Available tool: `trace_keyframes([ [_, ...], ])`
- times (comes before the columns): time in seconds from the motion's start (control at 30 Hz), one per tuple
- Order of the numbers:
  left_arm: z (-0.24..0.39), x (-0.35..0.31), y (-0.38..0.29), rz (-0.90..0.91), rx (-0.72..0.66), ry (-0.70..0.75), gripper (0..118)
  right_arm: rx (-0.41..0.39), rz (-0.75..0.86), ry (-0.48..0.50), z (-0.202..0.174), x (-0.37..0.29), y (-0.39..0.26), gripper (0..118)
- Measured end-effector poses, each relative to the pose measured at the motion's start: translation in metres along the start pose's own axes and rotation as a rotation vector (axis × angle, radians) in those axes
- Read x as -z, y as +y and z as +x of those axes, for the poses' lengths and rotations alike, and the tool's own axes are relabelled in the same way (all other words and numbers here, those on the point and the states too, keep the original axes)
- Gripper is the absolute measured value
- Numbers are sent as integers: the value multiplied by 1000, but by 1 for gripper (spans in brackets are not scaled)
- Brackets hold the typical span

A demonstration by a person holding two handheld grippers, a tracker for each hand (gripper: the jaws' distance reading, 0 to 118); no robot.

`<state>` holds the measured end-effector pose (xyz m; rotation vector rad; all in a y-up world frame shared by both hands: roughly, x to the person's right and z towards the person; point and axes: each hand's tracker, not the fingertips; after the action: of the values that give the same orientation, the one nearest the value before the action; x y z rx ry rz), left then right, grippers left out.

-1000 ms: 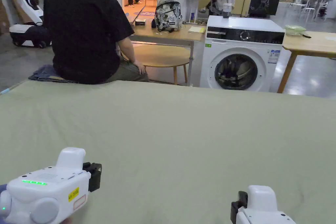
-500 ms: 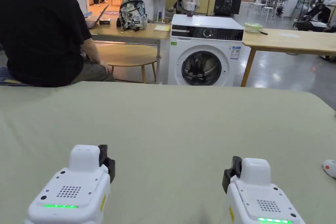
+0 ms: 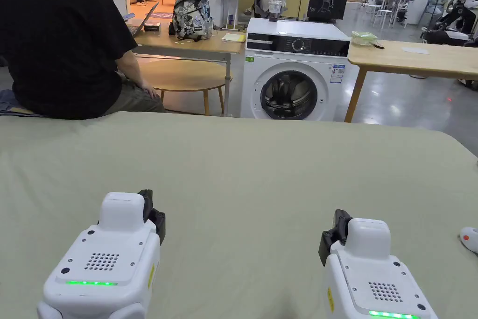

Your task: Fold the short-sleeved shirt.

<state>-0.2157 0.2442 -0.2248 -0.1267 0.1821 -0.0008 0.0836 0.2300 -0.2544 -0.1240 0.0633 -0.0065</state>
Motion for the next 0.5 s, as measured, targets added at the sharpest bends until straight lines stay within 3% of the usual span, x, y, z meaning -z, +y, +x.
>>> trace_keyframes([
  [0.5,-15,5,3,-13,-9,22,0,-13,-16,1,4,6,1,0],
])
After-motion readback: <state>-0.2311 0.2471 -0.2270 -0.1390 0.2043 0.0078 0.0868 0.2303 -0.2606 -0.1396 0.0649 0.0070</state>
